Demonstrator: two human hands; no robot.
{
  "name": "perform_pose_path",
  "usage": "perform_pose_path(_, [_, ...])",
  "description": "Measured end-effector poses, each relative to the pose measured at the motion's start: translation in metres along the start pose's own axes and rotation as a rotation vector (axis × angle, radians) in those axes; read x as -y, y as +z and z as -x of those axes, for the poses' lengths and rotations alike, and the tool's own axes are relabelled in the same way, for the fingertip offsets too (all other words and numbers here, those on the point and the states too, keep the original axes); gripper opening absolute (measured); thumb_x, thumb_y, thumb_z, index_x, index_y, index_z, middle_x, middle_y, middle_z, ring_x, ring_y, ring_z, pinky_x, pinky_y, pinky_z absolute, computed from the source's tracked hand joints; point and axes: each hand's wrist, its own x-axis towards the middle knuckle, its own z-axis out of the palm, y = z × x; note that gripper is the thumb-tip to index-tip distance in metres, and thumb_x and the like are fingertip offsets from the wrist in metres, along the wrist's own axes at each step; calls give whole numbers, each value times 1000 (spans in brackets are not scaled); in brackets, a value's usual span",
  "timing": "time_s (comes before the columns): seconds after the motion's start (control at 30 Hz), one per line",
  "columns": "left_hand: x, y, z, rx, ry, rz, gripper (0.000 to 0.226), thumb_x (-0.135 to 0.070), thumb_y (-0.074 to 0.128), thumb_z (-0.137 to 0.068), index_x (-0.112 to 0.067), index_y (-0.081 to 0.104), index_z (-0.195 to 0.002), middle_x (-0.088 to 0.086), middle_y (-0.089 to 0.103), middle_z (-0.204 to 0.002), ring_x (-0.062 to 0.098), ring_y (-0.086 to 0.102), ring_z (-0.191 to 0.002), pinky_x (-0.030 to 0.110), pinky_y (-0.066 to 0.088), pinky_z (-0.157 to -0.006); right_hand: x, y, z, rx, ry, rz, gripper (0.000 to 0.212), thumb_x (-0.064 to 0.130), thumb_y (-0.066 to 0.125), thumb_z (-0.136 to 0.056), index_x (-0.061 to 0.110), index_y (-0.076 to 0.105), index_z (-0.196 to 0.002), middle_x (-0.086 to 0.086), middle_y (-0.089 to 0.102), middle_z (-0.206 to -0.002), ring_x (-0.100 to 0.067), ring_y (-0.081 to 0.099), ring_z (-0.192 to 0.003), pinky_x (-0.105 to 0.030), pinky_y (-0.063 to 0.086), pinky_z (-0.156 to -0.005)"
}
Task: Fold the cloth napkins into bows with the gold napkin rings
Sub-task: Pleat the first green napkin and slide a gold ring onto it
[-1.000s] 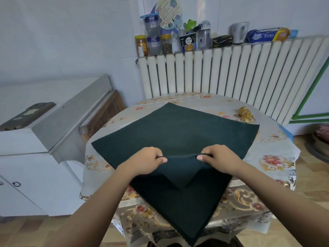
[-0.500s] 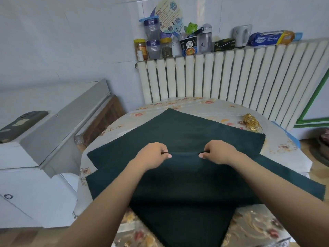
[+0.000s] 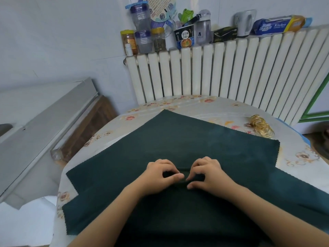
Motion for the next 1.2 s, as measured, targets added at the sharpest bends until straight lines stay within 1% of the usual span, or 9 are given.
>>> perform_pose_path(0.07, [-1, -12, -2, 137, -73, 26, 41, -76, 59, -66, -49, 64, -97, -30, 51, -112, -1, 38, -120, 37, 28, -111, -2, 1, -6, -59, 5, 1, 13, 45, 72, -76, 33, 71, -83, 23, 54, -86, -4, 45, -95, -26, 26, -91])
perform_pose_path(0.13, [-1, -16, -8, 178, -129, -53, 52, -69, 69, -62, -42, 63, -106, -26, 48, -119, 5, 33, -122, 32, 27, -110, -4, -1, -13, -158, 62, -49, 12, 41, 70, -80, 29, 69, -78, 24, 57, -76, -3, 50, -84, -27, 33, -88])
perform_pose_path(0.27, [0, -17, -41, -121, -170, -45, 30, -43, 68, -81, -16, 69, -93, -2, 61, -97, 16, 54, -96, 35, 42, -93, -13, -17, -32, -248, 258, -188, 26, 53, 59, -83, 28, 61, -78, 11, 63, -75, -8, 58, -75, -27, 45, -69])
perform_pose_path(0.37, [-2, -16, -69, -236, -322, 50, 30, -41, 65, -85, -14, 58, -74, 4, 57, -85, 21, 52, -83, 35, 43, -81, -25, -26, -50, -187, 365, -112, 54, 71, 55, -73, 27, 60, -104, 9, 65, -96, -14, 59, -92, -34, 50, -82])
perform_pose_path(0.47, [-2, -10, -92, -294, -394, -17, 37, -41, 63, -87, -23, 38, -66, -6, 44, -84, 17, 43, -83, 31, 32, -79, -37, -31, -67, -201, 457, 96, 39, 51, 59, -85, 22, 59, -111, 3, 64, -106, -20, 55, -106, -33, 44, -92])
perform_pose_path(0.6, [5, -5, -118, -364, -378, -46, 27, -41, 62, -87, -14, 64, -89, -4, 49, -106, 17, 48, -103, 33, 30, -90, -50, -28, -84, -280, 491, 232, 29, 43, 52, -92, 21, 61, -108, 1, 59, -110, -21, 49, -107, -31, 38, -90])
perform_pose_path(0.73, [13, -3, -133, -391, -391, -57, 28, -39, 62, -88, -16, 64, -104, -1, 50, -121, 18, 47, -112, 33, 31, -98, -59, -21, -97, -317, 492, 240, 28, 42, 51, -93, 20, 62, -107, 2, 56, -112, -20, 46, -108, -30, 38, -91])
perform_pose_path(0.97, [19, -6, -148, -362, -441, 40, 17, -37, 67, -84, -25, 56, -89, -7, 49, -102, 15, 48, -98, 37, 39, -98, -69, -19, -113, -347, 521, 223, 22, 38, 49, -94, 23, 57, -107, 2, 57, -109, -19, 49, -105, -29, 41, -86])
perform_pose_path(1.2, [28, -5, -158, -443, -462, 275, 33, -29, 74, -79, -22, 65, -110, -12, 60, -99, 16, 56, -109, 37, 42, -101, -75, -19, -124, -333, 540, 157, 30, 44, 50, -93, 24, 57, -115, 4, 61, -109, -16, 57, -102, -30, 40, -90])
